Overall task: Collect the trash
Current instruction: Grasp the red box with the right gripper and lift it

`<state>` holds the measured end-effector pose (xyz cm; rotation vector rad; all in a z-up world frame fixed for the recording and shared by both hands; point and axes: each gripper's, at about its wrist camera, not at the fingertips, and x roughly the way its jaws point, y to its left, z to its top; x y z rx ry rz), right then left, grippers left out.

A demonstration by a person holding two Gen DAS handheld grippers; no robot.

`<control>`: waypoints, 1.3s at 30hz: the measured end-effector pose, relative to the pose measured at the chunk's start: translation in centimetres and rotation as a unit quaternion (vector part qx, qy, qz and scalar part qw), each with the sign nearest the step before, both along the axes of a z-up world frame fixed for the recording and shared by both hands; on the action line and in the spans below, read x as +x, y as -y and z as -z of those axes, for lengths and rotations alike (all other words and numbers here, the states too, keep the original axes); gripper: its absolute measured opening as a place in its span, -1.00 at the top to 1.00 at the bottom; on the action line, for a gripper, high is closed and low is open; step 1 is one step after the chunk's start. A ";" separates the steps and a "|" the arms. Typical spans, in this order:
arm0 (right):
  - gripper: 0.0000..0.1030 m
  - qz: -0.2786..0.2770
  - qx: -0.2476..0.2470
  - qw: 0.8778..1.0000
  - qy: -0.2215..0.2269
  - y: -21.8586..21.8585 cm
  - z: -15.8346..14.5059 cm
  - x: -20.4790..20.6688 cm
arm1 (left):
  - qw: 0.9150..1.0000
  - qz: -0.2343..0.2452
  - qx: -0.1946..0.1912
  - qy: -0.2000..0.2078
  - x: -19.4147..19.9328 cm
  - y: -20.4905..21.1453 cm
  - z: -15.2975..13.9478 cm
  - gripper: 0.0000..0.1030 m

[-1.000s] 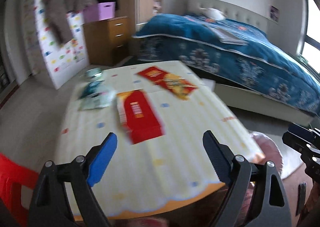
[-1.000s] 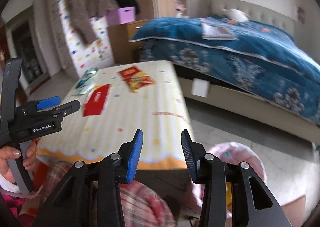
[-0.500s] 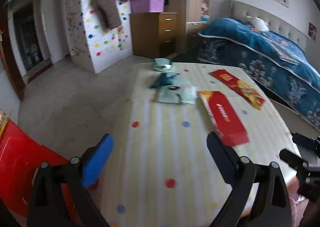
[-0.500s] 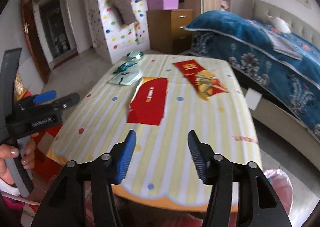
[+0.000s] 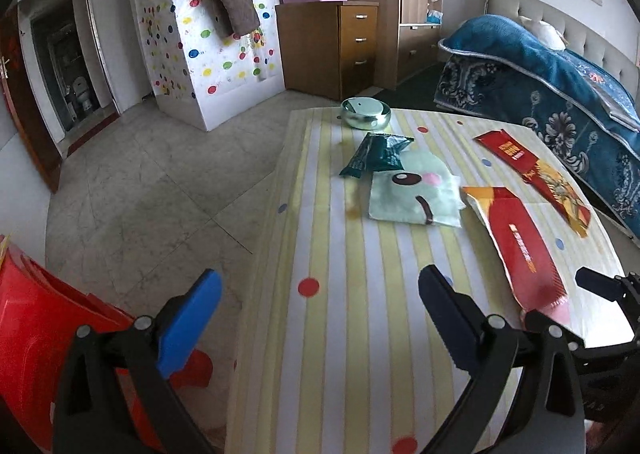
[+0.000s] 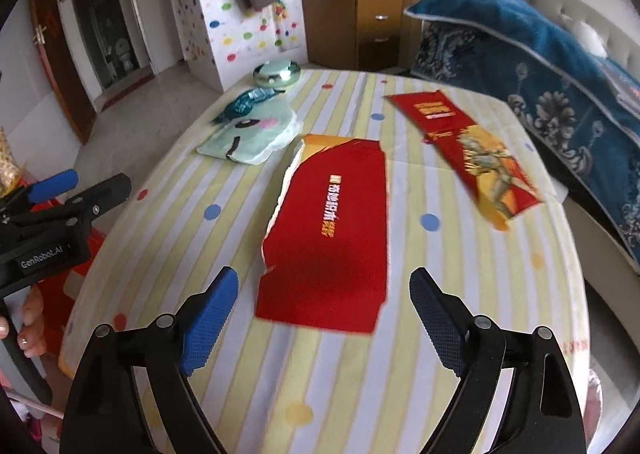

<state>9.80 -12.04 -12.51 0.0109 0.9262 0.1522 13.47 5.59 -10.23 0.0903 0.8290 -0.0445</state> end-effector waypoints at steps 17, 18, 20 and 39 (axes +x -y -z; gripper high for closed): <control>-0.03 0.002 -0.026 1.000 -0.002 0.4 0.9 0.4 | 1.000 0.008 -0.004 -0.013 0.6 1.0 0.4 -0.86; 0.62 0.017 -0.040 0.999 0.005 0.7 0.4 -0.1 | 1.000 0.011 -0.003 -0.012 0.5 1.2 0.3 -0.86; 0.78 0.025 -0.022 0.999 0.005 1.5 0.1 -0.6 | 1.000 0.015 -0.004 -0.012 0.4 1.7 0.3 -0.86; -0.71 0.054 0.016 0.998 -0.012 5.5 1.3 2.2 | 0.999 0.028 -0.001 -0.020 0.4 4.4 0.9 -0.86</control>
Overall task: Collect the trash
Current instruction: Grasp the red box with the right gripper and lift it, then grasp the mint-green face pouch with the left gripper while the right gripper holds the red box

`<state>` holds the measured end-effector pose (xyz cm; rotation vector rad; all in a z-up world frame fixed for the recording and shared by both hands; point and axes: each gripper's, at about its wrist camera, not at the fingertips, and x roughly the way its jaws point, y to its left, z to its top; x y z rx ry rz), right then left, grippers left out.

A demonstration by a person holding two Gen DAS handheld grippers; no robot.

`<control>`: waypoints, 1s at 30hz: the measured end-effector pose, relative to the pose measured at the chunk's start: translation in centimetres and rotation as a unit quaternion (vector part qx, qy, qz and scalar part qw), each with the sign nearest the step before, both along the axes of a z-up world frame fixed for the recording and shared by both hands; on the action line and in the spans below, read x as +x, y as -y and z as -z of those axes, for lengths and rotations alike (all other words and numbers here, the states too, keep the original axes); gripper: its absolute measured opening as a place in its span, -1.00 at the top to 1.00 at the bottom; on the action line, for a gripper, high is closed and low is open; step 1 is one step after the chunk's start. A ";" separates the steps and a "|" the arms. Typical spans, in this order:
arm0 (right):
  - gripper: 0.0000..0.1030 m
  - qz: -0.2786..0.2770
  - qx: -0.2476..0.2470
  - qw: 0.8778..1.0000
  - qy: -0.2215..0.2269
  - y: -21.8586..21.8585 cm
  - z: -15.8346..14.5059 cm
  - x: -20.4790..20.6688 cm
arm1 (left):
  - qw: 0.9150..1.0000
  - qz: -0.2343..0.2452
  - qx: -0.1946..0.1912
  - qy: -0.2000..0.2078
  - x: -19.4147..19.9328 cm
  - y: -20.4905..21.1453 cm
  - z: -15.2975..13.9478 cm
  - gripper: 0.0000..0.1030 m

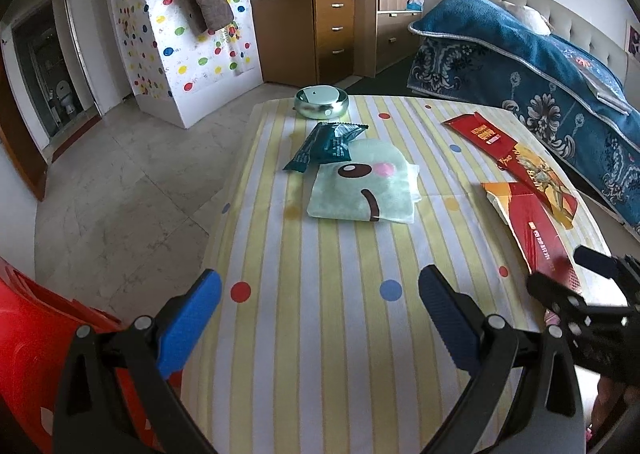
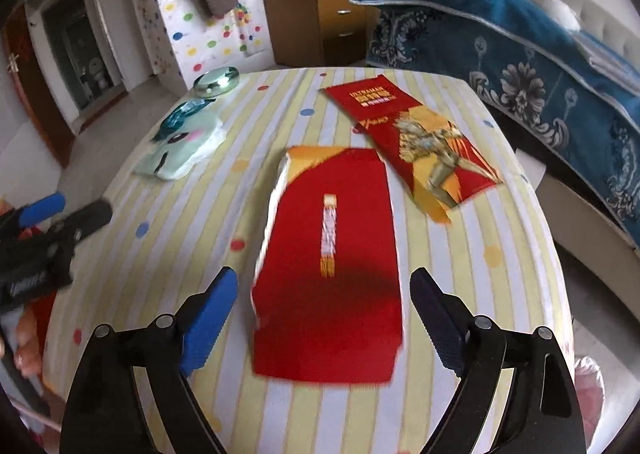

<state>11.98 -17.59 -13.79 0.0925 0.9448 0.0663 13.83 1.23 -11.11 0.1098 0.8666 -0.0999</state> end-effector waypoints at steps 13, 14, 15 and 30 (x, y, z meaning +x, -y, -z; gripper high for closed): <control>-0.47 -0.003 -0.014 1.000 0.021 0.1 -0.9 -2.5 | 1.000 0.005 0.000 -0.002 0.0 -0.4 0.2 -0.86; -0.47 -0.003 -0.016 1.000 0.026 0.2 -1.1 -2.8 | 1.000 0.006 0.000 -0.002 0.1 -0.3 0.2 -0.86; -0.47 -0.002 -0.018 0.999 0.032 0.3 -1.4 -3.0 | 1.000 0.007 0.000 -0.002 0.2 -0.1 0.3 -0.86; -0.48 0.005 -0.025 0.997 0.069 1.5 -4.2 -3.0 | 0.998 0.031 -0.013 -0.046 8.2 3.3 2.2 -0.70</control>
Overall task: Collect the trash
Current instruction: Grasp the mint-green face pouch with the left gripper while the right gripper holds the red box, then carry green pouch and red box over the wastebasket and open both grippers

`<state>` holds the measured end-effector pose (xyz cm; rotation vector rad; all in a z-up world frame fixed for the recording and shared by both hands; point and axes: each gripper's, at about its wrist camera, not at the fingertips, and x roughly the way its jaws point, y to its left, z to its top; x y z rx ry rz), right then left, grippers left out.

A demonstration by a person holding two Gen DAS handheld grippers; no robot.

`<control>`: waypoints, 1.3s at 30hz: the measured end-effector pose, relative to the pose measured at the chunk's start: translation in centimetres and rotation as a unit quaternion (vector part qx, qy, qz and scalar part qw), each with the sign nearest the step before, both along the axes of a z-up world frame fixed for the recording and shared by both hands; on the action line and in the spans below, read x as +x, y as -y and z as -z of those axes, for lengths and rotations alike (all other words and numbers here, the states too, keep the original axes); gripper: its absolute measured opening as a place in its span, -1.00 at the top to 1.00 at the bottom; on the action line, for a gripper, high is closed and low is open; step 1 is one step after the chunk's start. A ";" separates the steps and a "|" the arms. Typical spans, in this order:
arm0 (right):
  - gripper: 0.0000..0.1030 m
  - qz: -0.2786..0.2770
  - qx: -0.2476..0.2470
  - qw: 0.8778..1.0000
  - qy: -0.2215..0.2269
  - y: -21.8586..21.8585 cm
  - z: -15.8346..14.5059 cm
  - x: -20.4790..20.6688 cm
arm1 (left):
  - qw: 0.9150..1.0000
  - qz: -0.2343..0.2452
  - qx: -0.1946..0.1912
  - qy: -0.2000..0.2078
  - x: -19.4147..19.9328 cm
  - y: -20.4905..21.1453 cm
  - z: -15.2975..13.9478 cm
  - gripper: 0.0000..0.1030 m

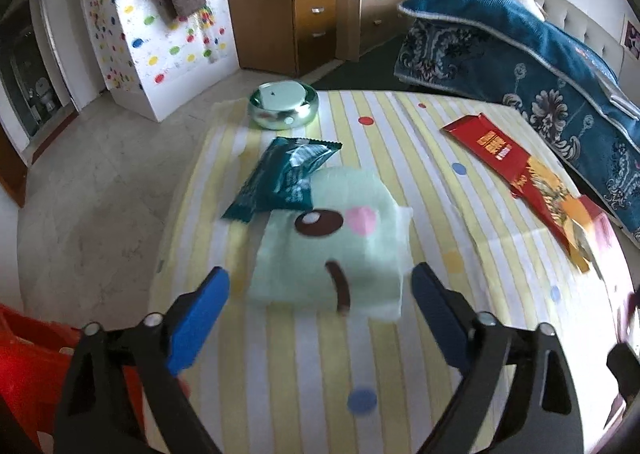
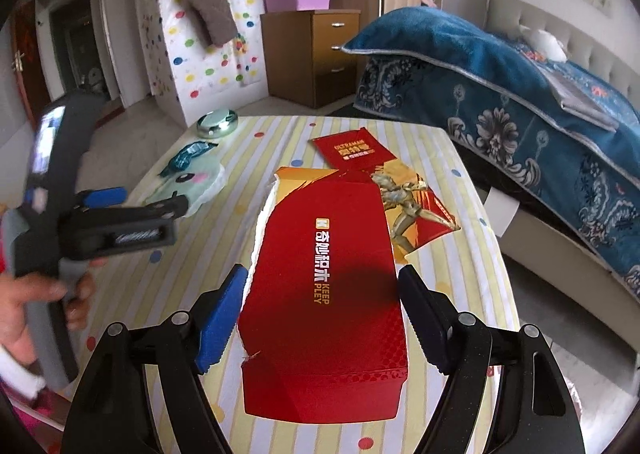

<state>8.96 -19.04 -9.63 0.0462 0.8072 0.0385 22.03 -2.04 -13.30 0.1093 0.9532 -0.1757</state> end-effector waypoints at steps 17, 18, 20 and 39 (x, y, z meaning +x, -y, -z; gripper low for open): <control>-0.48 0.005 0.013 1.000 0.001 0.9 -0.3 -2.8 | 0.997 0.080 -0.018 -0.009 -5.6 3.1 0.1 0.00; -0.48 0.006 0.014 1.000 0.002 1.1 -0.4 -3.2 | 0.995 0.089 -0.032 -0.011 -7.1 3.2 -0.1 0.01; -0.48 0.010 0.016 1.000 0.004 1.5 -0.6 -4.4 | 0.994 0.100 -0.049 -0.014 -9.1 3.5 -0.4 0.02; -0.48 0.094 0.021 0.995 0.030 8.8 -2.0 -17.3 | 0.979 0.187 -0.049 0.069 -22.1 9.9 -6.5 0.02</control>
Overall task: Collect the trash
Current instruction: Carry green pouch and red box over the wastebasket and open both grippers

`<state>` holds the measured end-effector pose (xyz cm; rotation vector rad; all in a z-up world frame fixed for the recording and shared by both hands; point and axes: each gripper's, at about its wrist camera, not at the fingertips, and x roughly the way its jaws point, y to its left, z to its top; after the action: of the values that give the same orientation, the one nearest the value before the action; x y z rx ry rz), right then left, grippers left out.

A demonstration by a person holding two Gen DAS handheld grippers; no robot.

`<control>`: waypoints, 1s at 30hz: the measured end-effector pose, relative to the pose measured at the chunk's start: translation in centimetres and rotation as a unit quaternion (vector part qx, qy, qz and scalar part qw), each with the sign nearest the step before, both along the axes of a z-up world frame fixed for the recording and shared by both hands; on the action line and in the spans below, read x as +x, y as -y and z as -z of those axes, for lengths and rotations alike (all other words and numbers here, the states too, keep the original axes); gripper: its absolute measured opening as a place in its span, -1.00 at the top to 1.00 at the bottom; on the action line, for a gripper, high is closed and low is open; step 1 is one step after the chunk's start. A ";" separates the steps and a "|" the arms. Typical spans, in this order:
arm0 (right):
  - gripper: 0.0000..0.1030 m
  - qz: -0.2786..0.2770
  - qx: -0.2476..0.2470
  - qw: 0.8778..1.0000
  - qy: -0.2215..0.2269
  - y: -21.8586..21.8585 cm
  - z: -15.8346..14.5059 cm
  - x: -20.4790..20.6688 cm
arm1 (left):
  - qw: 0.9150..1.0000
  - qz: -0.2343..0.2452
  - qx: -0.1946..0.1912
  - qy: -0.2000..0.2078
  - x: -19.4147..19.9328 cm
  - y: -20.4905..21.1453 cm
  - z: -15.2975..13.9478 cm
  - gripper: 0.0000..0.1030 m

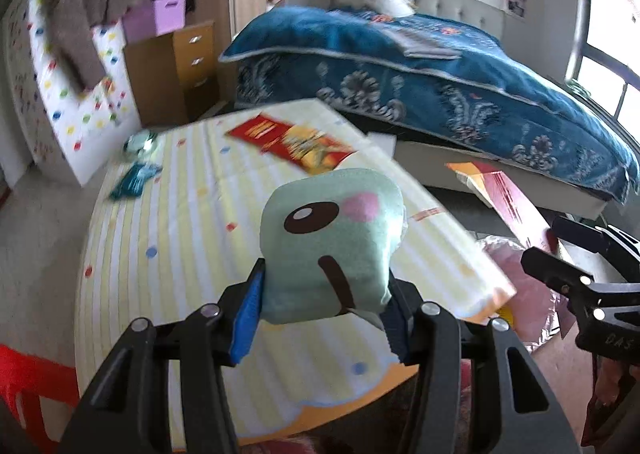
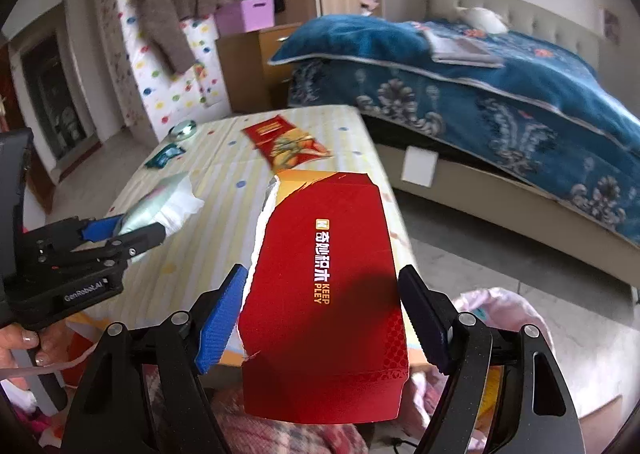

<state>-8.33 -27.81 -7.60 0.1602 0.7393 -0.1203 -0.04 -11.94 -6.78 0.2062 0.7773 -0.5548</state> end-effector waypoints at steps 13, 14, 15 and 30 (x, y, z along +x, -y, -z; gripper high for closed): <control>-0.48 0.108 -0.028 0.994 0.015 6.2 -1.1 -7.8 | 0.994 0.108 -0.015 0.024 -3.7 9.6 -2.4 0.01; -0.48 0.111 -0.029 0.993 0.014 6.4 -1.2 -8.0 | 0.992 0.122 -0.015 0.023 -4.2 10.8 -2.3 0.01; -0.48 0.124 -0.029 0.992 0.012 7.1 -1.1 -8.7 | 0.991 0.129 -0.014 0.023 -4.5 11.4 -2.2 0.01; -0.49 0.201 -0.019 0.979 -0.021 15.4 1.6 -11.9 | 0.971 0.240 0.011 0.000 -7.1 22.9 1.4 -0.04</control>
<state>-20.28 -43.18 -9.24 0.2703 0.7379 -0.5240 -7.18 -34.85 -8.20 0.4196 0.7354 -1.0042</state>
